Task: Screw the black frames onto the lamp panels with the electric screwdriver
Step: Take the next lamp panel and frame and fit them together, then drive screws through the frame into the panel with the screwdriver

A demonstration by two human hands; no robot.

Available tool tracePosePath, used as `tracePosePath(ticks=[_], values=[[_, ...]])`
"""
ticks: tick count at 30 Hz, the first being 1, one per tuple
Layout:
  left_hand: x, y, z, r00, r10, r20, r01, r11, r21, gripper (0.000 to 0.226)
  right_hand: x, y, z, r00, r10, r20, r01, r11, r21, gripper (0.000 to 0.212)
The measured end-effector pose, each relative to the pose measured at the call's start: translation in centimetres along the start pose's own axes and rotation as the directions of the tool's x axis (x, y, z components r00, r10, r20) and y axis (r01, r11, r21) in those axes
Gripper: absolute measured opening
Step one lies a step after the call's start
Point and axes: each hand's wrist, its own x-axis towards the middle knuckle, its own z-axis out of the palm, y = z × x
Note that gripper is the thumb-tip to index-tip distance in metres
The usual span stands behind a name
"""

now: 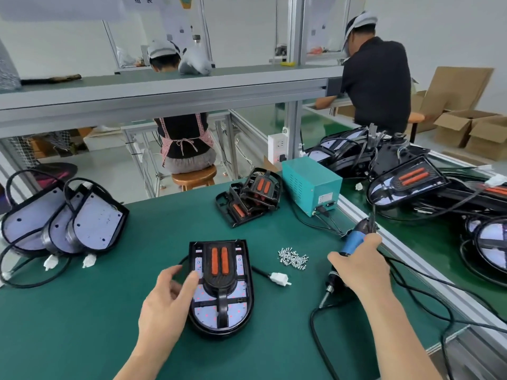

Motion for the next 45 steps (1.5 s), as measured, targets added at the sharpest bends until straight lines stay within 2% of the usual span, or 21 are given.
tracePosePath(ticks=[2,4,6,8,10,12,15,19,22,25,31,34,37,40,42,45], values=[[0.3,1.5,-0.1,0.982,0.115,-0.15,-0.1,0.99,0.104,0.04,0.0,0.5,-0.2,0.999,0.036,-0.023,-0.033,0.991,0.126,0.057],[0.9,3.8,0.3,0.928,0.331,-0.173,-0.288,0.929,0.233,0.027,0.1,1.0,-0.6,0.996,0.091,-0.019,-0.083,0.96,0.266,0.058],[1.5,6.7,1.5,0.853,0.518,-0.058,-0.478,0.822,0.309,0.011,0.2,1.2,-0.9,0.989,0.136,0.059,-0.148,0.873,0.464,0.052],[2.1,9.1,3.7,0.795,0.592,0.137,-0.6,0.729,0.33,0.004,0.4,1.4,-1.4,0.974,0.12,0.192,-0.216,0.743,0.633,0.035],[3.1,10.6,6.8,0.769,0.52,0.372,-0.633,0.699,0.333,0.014,0.4,1.3,-1.8,0.946,0.073,0.316,-0.285,0.651,0.704,0.019],[4.5,11.5,10.1,0.722,0.387,0.574,-0.656,0.648,0.387,0.025,0.1,1.1,-2.1,0.912,0.041,0.408,-0.357,0.57,0.74,0.017],[6.2,12.1,13.5,0.653,0.265,0.709,-0.71,0.54,0.452,0.034,-0.6,0.6,-2.2,0.881,0.002,0.474,-0.421,0.463,0.78,0.017],[7.4,11.6,15.1,0.657,0.233,0.717,-0.704,0.531,0.472,0.036,-1.3,-0.6,-1.9,0.884,-0.008,0.467,-0.429,0.384,0.818,0.038],[7.9,11.7,15.2,0.651,0.22,0.727,-0.707,0.523,0.475,0.035,-0.9,-0.9,-1.6,0.907,0.022,0.421,-0.393,0.403,0.826,0.034],[7.5,12.0,15.2,0.623,0.226,0.748,-0.742,0.473,0.475,0.034,-0.4,-0.8,-1.3,0.93,0.044,0.365,-0.35,0.409,0.843,0.032],[6.6,12.1,15.0,0.604,0.23,0.763,-0.78,0.366,0.508,0.03,-0.5,-1.8,-1.3,0.912,-0.003,0.41,-0.405,0.143,0.903,0.028],[6.2,12.1,15.0,0.612,0.233,0.756,-0.78,0.336,0.528,0.025,-0.7,-2.3,-0.9,0.898,-0.094,0.431,-0.425,0.079,0.902,0.031],[6.1,12.0,15.1,0.617,0.232,0.752,-0.775,0.342,0.531,0.022,-1.1,-2.3,-0.4,0.889,-0.201,0.412,-0.401,0.094,0.911,0.042],[6.6,11.9,14.8,0.607,0.221,0.764,-0.767,0.414,0.49,0.025,-1.0,-1.9,0.0,0.889,-0.276,0.365,-0.347,0.116,0.931,0.049],[7.0,11.7,14.6,0.591,0.215,0.778,-0.768,0.445,0.46,0.027,-1.0,-2.0,0.1,0.882,-0.294,0.368,-0.34,0.142,0.93,0.048],[7.4,11.5,14.6,0.558,0.227,0.798,-0.791,0.438,0.428,0.024,-1.2,-2.3,0.5,0.873,-0.277,0.4,-0.363,0.177,0.915,0.039]])
